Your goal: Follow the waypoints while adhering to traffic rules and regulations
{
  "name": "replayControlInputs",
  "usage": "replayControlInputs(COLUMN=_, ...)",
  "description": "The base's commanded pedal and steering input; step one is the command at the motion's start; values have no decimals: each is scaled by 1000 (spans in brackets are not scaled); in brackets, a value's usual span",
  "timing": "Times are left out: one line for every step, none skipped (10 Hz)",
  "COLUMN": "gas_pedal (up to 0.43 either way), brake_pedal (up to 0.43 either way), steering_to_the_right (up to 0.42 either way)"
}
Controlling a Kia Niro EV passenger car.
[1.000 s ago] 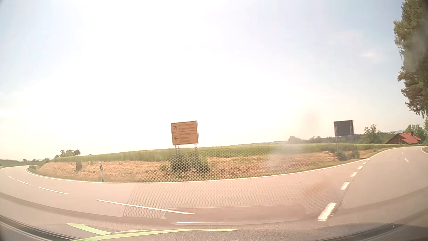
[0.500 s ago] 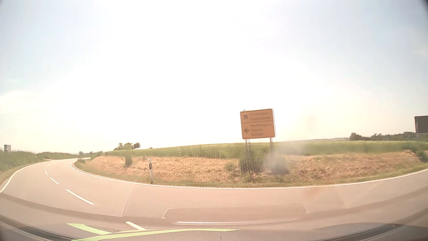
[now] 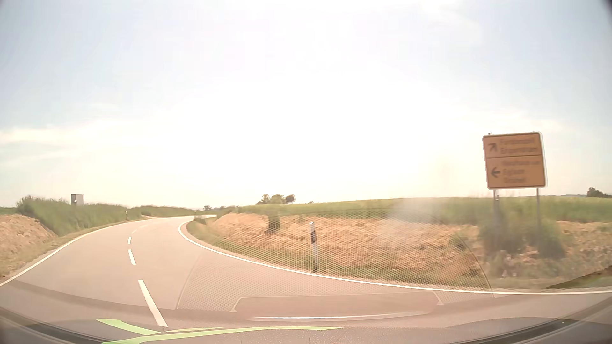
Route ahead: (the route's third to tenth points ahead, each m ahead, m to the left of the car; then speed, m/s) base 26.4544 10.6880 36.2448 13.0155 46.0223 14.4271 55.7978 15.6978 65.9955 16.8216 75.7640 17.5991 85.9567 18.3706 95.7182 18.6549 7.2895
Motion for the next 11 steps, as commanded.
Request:
replayControlInputs(gas_pedal=280, brake_pedal=0, steering_to_the_right=-328)
replayControlInputs(gas_pedal=280, brake_pedal=0, steering_to_the_right=-310)
replayControlInputs(gas_pedal=299, brake_pedal=0, steering_to_the_right=-297)
replayControlInputs(gas_pedal=331, brake_pedal=0, steering_to_the_right=-276)
replayControlInputs(gas_pedal=339, brake_pedal=0, steering_to_the_right=-251)
replayControlInputs(gas_pedal=350, brake_pedal=0, steering_to_the_right=-228)
replayControlInputs(gas_pedal=370, brake_pedal=0, steering_to_the_right=-189)
replayControlInputs(gas_pedal=390, brake_pedal=0, steering_to_the_right=-152)
replayControlInputs(gas_pedal=390, brake_pedal=0, steering_to_the_right=-101)
replayControlInputs(gas_pedal=398, brake_pedal=0, steering_to_the_right=-60)
replayControlInputs(gas_pedal=421, brake_pedal=0, steering_to_the_right=-33)
